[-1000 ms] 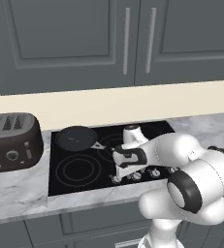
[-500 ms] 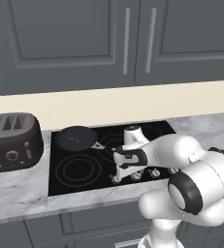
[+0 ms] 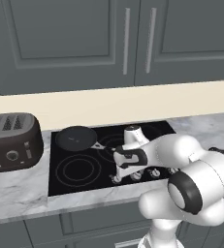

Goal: Turn off the rear left burner of the stove.

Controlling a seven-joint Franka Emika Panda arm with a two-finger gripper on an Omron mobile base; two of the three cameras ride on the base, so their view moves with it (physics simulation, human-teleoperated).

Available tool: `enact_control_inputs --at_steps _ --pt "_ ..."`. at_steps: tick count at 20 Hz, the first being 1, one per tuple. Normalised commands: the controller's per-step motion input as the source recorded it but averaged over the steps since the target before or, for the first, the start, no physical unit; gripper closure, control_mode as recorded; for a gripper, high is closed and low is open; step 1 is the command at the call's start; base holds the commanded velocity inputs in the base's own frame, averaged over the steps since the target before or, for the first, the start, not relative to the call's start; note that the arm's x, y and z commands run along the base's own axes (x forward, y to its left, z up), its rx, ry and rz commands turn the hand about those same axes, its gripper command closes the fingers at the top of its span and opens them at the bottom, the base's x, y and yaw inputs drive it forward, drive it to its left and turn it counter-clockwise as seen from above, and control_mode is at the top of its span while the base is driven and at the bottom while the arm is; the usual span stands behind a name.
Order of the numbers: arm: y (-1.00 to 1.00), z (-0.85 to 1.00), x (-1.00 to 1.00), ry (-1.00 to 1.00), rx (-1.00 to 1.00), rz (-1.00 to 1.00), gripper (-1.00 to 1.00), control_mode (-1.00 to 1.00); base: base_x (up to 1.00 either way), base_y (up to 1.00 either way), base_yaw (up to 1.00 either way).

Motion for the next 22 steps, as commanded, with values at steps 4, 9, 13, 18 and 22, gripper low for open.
enact_control_inputs --at_steps 4,9,13,18,22 --pt "0.02 -0.12 0.00 0.00 0.02 -0.22 1.00 -1.00 0.00 0.00 0.00" --pt "0.12 -0.18 0.00 0.00 0.02 -0.35 1.00 -1.00 0.00 0.00 0.00" --pt "0.19 -0.23 0.00 0.00 0.00 -0.44 1.00 -1.00 0.00 0.00 0.00" --pt "0.13 -0.26 -0.02 0.00 0.00 -0.47 1.00 -1.00 0.00 0.00 0.00" --pt "0.08 -0.24 -0.09 0.00 0.00 -0.50 1.00 -1.00 0.00 0.00 0.00"
